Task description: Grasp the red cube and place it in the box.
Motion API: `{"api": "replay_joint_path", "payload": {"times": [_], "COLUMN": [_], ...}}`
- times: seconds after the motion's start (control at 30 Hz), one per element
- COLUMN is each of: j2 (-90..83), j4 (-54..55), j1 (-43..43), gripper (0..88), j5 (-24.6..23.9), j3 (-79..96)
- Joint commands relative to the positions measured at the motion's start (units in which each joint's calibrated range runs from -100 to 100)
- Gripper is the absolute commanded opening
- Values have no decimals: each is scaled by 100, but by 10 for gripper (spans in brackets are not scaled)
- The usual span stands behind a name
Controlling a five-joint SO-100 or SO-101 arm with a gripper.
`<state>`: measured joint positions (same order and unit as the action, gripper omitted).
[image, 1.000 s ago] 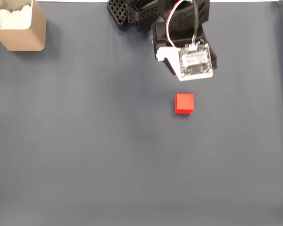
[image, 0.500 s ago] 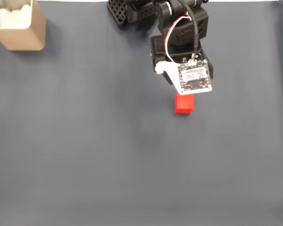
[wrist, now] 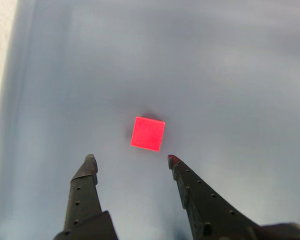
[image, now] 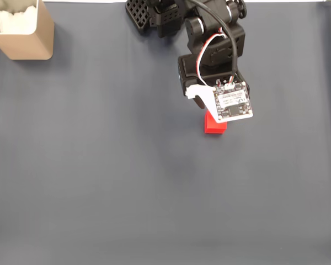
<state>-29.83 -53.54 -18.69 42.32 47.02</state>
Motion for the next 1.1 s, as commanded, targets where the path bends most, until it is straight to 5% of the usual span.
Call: {"api": "replay_joint_path", "payload": {"times": [0.0,1.07], "j2": [106,1614], "j4": [206,797], "j1": [23,-13], "gripper": [328,324], "j5": [34,-147], "j3": [-240,-1006]}}
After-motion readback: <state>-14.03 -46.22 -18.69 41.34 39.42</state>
